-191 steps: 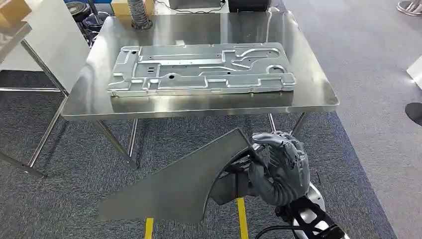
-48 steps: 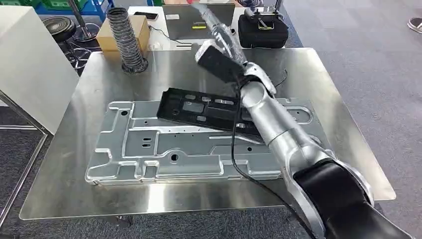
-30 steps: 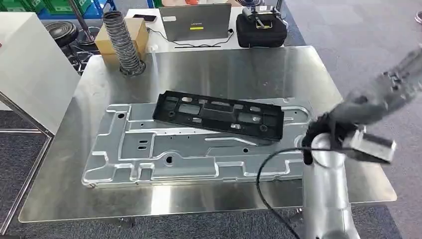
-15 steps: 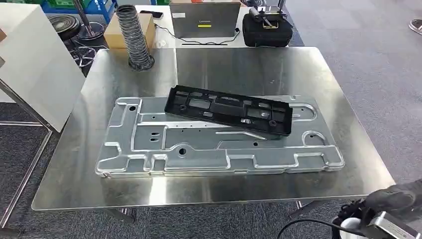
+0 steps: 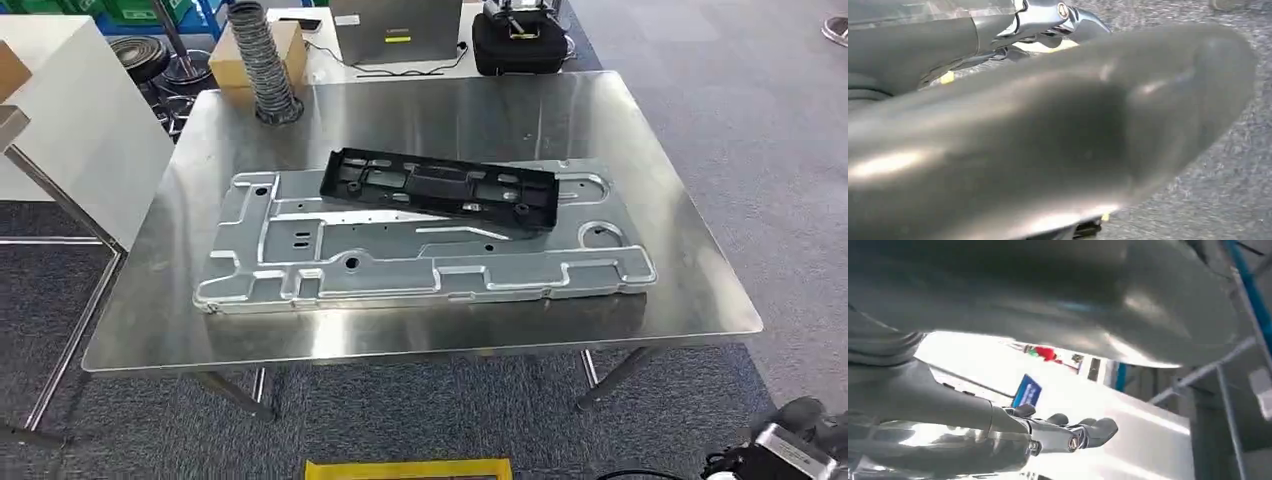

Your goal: Take the parts from the cabinet and place them on the table.

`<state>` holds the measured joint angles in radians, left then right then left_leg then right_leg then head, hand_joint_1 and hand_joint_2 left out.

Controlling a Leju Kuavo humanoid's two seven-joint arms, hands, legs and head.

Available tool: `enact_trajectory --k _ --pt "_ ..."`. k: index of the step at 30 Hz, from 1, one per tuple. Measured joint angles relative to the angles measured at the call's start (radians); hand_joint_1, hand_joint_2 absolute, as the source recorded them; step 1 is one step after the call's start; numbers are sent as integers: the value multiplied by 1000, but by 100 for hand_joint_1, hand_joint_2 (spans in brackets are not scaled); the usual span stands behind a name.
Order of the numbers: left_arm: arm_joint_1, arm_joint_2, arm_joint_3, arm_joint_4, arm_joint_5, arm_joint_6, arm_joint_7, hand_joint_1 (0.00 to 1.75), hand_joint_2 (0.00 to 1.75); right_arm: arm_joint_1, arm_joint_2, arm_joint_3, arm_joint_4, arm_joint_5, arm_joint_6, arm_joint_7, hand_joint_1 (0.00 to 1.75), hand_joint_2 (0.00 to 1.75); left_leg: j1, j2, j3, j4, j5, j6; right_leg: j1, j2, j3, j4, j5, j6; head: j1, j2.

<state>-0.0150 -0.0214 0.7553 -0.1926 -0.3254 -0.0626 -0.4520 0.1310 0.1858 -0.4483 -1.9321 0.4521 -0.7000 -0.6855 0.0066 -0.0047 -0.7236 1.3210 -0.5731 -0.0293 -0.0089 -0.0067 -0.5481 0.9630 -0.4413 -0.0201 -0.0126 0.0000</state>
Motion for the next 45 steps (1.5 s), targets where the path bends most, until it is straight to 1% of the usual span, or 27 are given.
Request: enact_trajectory --k 1,3,4,5,6,9,10,13,14,16,18,19,20,21,24,25,28,29,30,32,34,36,40,41,42,43,45 --pt "0 0 0 0 -3 -1 1 0 0 0 4 -15 22 21 0 0 0 0 1 0 24 -2 30 0 0 0 -16 3 9 2 0 0" --pt "0 0 3 0 -8 -3 11 0 0 -4 8 -63 128 85 0 7 0 0 3 1 136 -123 97 4 0 -2 -41 12 25 8 0 0" --pt "-2 0 7 0 -10 -6 17 0 0 -14 8 -100 229 137 0 9 0 0 4 0 220 -233 94 8 0 -2 -47 17 31 13 0 0" --pt "-5 -2 11 0 -11 -7 21 0 0 -26 7 -136 321 176 0 8 0 0 0 -2 288 -333 54 12 6 -2 -52 23 37 19 0 0" --pt "-8 -3 16 0 -13 -9 23 0 0 -34 7 -177 419 205 0 2 0 0 -2 -3 300 -366 40 17 6 -5 -53 24 44 27 3 0" --pt "-3 -13 21 0 -24 -9 28 0 0 -65 3 -267 646 230 0 1 0 0 -5 -3 280 -366 61 39 4 -7 -55 14 72 47 4 0" --pt "-3 -19 23 0 -31 -8 31 0 0 -72 -6 -307 750 248 0 1 0 0 0 4 271 -370 75 48 -2 -4 -62 24 59 51 0 0" --pt "-2 -23 27 0 -42 -6 37 0 0 -89 -36 -422 1001 336 -1 4 0 0 -5 5 221 -370 112 62 -5 1 -121 205 -135 66 11 0" --pt "-1 -23 28 0 -44 -8 37 0 0 -98 -41 -453 1059 371 -1 11 0 0 -7 6 205 -368 124 63 -5 2 -139 280 -169 68 11 0" --pt "-2 -26 32 0 -52 -10 37 0 0 -108 -47 -532 1190 471 -1 57 0 0 -11 8 172 -359 144 61 -5 2 -128 340 -142 66 11 0" --pt "-2 -28 35 0 -58 -13 34 0 0 -118 -50 -585 1285 560 -1 118 0 0 -13 9 137 -346 161 58 -4 2 -29 226 -64 57 11 0" --pt "-3 -28 36 0 -63 -15 31 0 0 -125 -52 -604 1319 595 -1 150 0 0 -14 9 126 -340 168 55 -3 2 40 131 -57 49 11 0" --pt "-3 -31 36 0 -67 -19 29 0 0 -131 -57 -619 1348 626 -1 177 0 0 -14 9 121 -333 174 51 1 2 109 33 -92 39 10 0" --pt "-4 -31 37 0 -72 -21 28 0 0 -138 -61 -634 1377 649 -2 204 0 0 -17 11 118 -330 179 45 6 2 134 -18 -107 38 8 0" --pt "-5 -32 37 0 -83 -27 27 0 0 -148 -69 -672 1457 682 -2 277 0 0 -12 14 119 -341 208 27 12 2 118 -15 -83 21 19 0" --pt "-2 -32 37 0 -85 -28 29 0 0 -151 -69 -681 1482 695 -2 303 0 0 -11 12 109 -334 202 22 1 -2 105 -23 -64 13 18 0" --pt "-2 -32 38 0 -93 -38 33 0 0 -160 -76 -690 1550 744 22 417 0 0 -4 8 63 -175 13 8 4 -2 55 -22 -25 2 5 0" --pt "-3 -32 38 0 -94 -40 33 0 0 -160 -79 -692 1571 756 41 456 0 0 -3 8 50 -95 -32 3 5 -4 38 -21 -13 3 5 0" --pt "-4 -33 38 0 -95 -42 33 0 0 -160 -82 -693 1590 765 57 481 0 0 -2 8 46 -33 -43 0 5 -5 20 -18 -1 4 4 0" --pt "-4 -32 38 0 -98 -45 32 0 0 -164 -84 -693 1620 787 106 541 0 0 0 8 87 -28 22 -2 5 -5 -16 -7 20 7 3 0" --pt "-6 -32 38 0 -105 -53 30 0 0 -168 -84 -693 1645 805 165 618 0 0 2 8 211 -185 83 2 4 -5 -53 11 36 14 3 0" --pt "-14 -32 38 0 -108 -59 29 0 0 -174 -84 -693 1664 808 202 660 0 0 -4 7 332 -375 19 10 9 -4 -70 29 47 24 3 0" --pt "-12 -34 37 0 -124 -63 35 0 0 -183 -84 -701 1691 788 275 729 0 0 -6 11 302 -373 44 43 8 -3 -72 20 87 49 -1 0" --pt "-15 -34 37 1 -125 -64 36 0 0 -184 -84 -705 1693 783 284 736 0 0 -2 18 290 -373 58 51 2 4 -85 35 55 53 -7 0" --pt "-16 -34 37 0 -126 -64 37 0 0 -184 -83 -709 1697 779 295 740 0 0 -2 16 272 -373 72 57 1 5 -99 77 -13 58 2 0" --pt "-15 -34 37 0 -126 -64 37 0 0 -184 -82 -710 1701 779 303 742 0 0 -3 16 255 -372 84 62 -1 5 -116 146 -87 60 5 0" --pt "-15 -34 37 1 -127 -64 39 0 0 -187 -80 -713 1707 779 308 742 0 0 -8 17 220 -369 110 63 -3 5 -140 297 -172 65 5 0"
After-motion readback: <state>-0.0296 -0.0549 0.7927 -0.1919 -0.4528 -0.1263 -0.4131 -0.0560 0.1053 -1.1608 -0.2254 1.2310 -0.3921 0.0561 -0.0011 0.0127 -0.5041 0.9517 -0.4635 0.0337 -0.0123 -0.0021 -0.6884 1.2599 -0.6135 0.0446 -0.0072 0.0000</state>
